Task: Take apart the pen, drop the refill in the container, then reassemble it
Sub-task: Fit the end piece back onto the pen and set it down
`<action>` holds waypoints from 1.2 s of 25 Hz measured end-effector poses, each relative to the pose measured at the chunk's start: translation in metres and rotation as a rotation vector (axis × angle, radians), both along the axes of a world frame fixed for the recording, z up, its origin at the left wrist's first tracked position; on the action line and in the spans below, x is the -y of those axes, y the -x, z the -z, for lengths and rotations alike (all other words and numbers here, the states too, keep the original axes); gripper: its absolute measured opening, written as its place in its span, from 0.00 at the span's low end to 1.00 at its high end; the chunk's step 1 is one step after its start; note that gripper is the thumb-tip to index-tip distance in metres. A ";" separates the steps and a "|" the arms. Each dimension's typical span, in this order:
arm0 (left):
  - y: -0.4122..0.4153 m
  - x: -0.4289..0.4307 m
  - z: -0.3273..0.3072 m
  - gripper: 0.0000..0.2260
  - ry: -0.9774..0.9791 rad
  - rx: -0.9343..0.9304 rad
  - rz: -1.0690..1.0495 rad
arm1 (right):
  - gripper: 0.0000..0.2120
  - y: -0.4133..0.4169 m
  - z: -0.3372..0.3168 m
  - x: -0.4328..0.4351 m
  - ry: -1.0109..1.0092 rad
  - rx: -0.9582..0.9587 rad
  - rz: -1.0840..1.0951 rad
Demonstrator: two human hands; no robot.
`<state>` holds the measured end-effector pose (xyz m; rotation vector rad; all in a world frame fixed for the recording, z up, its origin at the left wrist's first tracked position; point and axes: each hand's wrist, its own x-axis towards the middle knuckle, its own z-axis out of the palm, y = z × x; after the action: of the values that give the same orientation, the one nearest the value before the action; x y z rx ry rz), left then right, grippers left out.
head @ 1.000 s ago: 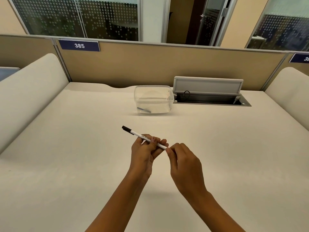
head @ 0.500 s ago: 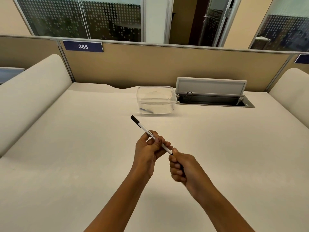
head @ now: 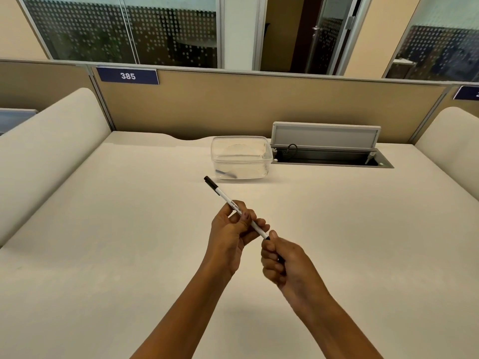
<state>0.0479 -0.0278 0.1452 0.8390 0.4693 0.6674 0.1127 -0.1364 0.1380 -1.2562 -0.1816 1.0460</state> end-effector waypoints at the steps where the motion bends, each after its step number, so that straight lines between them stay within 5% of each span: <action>1: 0.000 0.000 -0.001 0.10 -0.020 0.004 0.007 | 0.21 -0.002 -0.001 0.001 -0.047 -0.195 0.002; 2: 0.001 0.000 -0.002 0.09 -0.021 0.005 0.001 | 0.21 -0.002 -0.002 0.001 -0.061 -0.231 -0.002; 3: 0.001 0.000 -0.003 0.09 -0.002 0.000 -0.013 | 0.21 0.000 -0.001 0.001 -0.035 -0.066 -0.005; 6: 0.001 0.001 -0.007 0.08 0.077 0.001 -0.050 | 0.15 0.004 0.011 0.001 0.121 1.131 0.132; 8: 0.001 0.001 -0.010 0.07 0.077 -0.006 -0.066 | 0.11 0.003 0.016 0.001 0.144 1.564 0.176; 10: 0.001 0.000 -0.013 0.07 0.061 -0.016 -0.065 | 0.12 0.000 0.016 0.000 0.144 1.628 0.175; 12: 0.002 -0.001 -0.013 0.08 0.049 -0.007 -0.042 | 0.15 0.003 0.012 -0.002 0.112 1.477 0.173; 14: 0.003 -0.002 -0.011 0.09 0.019 0.011 -0.009 | 0.19 0.012 0.005 -0.005 0.085 1.053 0.154; 17: 0.005 -0.002 -0.008 0.09 -0.098 0.010 0.023 | 0.22 0.013 -0.004 -0.007 -0.054 -0.022 0.086; 19: 0.007 -0.003 -0.007 0.09 -0.164 -0.006 0.016 | 0.23 0.008 -0.007 -0.004 -0.111 -0.329 0.027; 21: 0.007 -0.004 -0.005 0.09 -0.151 -0.019 -0.018 | 0.23 0.003 -0.007 -0.003 -0.018 -0.069 -0.048; 26: 0.005 0.001 -0.002 0.08 -0.041 -0.077 -0.125 | 0.13 0.001 0.010 -0.002 0.210 1.223 0.084; 30: 0.004 0.000 -0.002 0.08 -0.010 -0.106 -0.167 | 0.14 0.001 0.015 -0.003 0.328 1.496 -0.020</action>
<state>0.0436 -0.0274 0.1472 0.8539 0.6378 0.7818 0.1120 -0.1333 0.1233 -2.1238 -1.1790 -0.0645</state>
